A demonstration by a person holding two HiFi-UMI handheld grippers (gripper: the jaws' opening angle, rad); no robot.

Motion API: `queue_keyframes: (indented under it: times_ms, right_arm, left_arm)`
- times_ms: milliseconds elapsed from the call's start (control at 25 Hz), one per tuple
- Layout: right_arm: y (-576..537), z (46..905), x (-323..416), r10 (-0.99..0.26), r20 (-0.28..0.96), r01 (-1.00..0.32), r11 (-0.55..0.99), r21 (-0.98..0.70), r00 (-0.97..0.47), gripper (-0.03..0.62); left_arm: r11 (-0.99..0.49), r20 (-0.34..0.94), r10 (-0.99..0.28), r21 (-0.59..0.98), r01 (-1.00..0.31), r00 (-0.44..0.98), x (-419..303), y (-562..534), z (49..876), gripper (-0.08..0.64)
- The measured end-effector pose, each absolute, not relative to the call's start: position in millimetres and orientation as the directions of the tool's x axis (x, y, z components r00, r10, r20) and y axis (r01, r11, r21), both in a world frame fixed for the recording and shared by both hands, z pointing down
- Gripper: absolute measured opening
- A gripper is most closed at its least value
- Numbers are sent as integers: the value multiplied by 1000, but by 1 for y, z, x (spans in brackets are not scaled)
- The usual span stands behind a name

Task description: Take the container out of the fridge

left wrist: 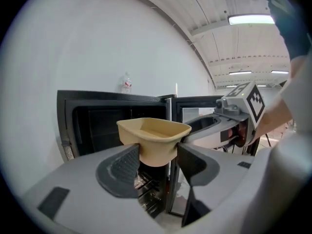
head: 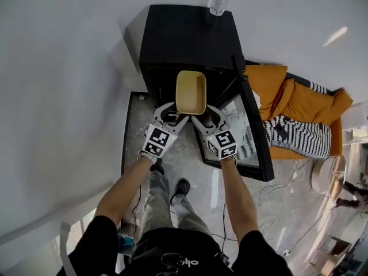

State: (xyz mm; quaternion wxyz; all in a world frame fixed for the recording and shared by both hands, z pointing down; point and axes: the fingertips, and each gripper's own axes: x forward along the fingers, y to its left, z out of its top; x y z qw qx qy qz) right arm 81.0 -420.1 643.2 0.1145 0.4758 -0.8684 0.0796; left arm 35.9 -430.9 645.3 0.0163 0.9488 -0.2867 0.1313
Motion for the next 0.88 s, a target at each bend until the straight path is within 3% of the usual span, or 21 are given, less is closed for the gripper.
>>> queue_keyframes:
  times_ms: [880]
  right_arm:
    - [-262, 531, 27, -787, 251, -808, 589, 32, -564, 242]
  left_arm:
    - [-796, 215, -601, -80, -599, 770, -18, -270, 534, 244]
